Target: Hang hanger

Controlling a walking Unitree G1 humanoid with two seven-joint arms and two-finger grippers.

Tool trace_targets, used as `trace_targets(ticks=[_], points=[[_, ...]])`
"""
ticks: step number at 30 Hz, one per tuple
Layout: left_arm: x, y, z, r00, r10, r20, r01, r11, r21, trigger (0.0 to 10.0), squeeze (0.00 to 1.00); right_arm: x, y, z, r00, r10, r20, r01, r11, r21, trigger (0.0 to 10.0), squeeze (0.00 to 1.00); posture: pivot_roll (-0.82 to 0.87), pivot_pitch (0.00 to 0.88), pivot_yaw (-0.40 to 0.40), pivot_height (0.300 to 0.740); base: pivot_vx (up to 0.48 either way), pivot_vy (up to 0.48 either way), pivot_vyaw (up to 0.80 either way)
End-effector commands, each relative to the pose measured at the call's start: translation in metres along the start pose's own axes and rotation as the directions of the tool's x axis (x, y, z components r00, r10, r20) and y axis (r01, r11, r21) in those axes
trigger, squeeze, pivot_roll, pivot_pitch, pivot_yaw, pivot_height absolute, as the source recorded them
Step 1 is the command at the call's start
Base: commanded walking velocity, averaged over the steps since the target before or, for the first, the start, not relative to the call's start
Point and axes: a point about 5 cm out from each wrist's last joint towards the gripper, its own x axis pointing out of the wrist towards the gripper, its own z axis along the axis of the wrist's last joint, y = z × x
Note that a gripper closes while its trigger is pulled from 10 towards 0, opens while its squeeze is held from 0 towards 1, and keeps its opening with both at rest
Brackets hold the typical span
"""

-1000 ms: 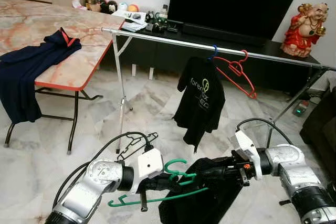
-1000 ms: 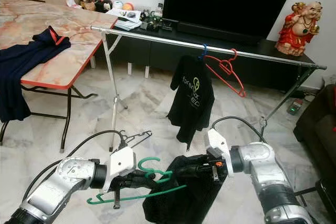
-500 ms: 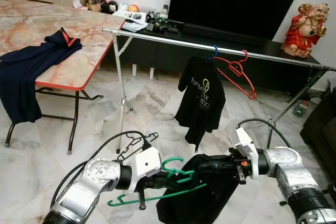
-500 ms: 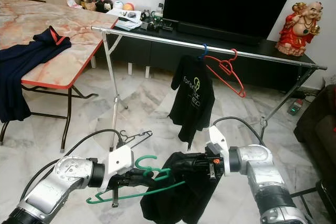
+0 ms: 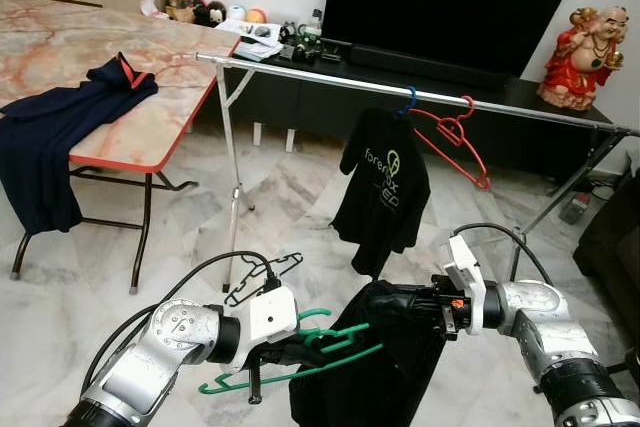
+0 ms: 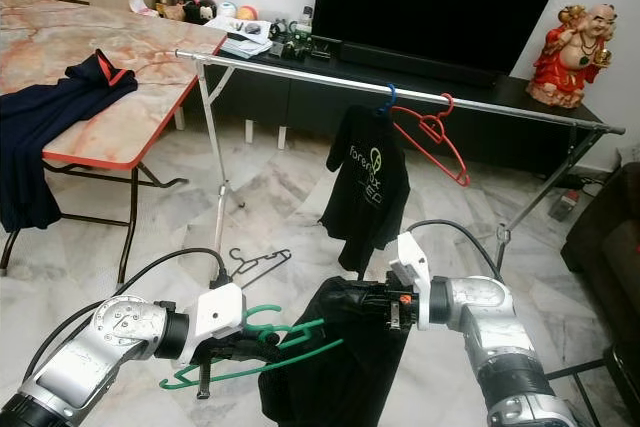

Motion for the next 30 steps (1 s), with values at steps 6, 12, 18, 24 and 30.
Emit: trace_targets(ticks=[6, 12, 18, 24, 30], points=[[-0.021, 0.000, -0.017, 0.998, 0.019, -0.066, -0.023, 0.998, -0.066, 0.0, 0.00, -0.022, -0.013, -0.003, 0.969, -0.224, -0.103, 0.209, 0.968, -0.136, 0.0, 0.00, 0.07, 0.000, -0.169, 0.740, 0.000, 0.000, 0.00], [-0.030, -0.006, -0.029, 0.990, 0.009, -0.142, -0.018, 0.998, -0.064, 0.0, 0.00, -0.028, -0.020, -0.006, 0.934, -0.352, -0.056, 0.344, 0.932, -0.117, 0.0, 0.00, 0.08, 0.000, -0.164, 0.740, 0.000, 0.000, 0.00], [-0.043, -0.008, -0.050, 0.962, 0.043, -0.268, -0.060, 0.997, -0.056, 0.0, 0.00, -0.041, -0.031, -0.001, 0.854, -0.521, 0.019, 0.520, 0.850, -0.086, 0.0, 0.00, 0.08, 0.000, -0.157, 0.740, 0.000, 0.000, 0.00], [-0.052, -0.007, -0.052, 0.960, 0.074, -0.271, -0.099, 0.992, -0.080, 0.0, 0.00, -0.045, -0.030, -0.010, 0.827, -0.562, 0.002, 0.561, 0.824, -0.077, 0.0, 0.00, 0.09, 0.000, -0.150, 0.740, 0.000, 0.000, 0.00], [-0.050, -0.001, -0.059, 0.937, 0.136, -0.323, -0.164, 0.984, -0.064, 0.1, 0.00, -0.043, -0.030, -0.011, 0.817, -0.577, 0.020, 0.577, 0.814, -0.073, 0.0, 0.00, 0.09, 0.000, -0.150, 0.740, 0.000, 0.000, 0.00]])
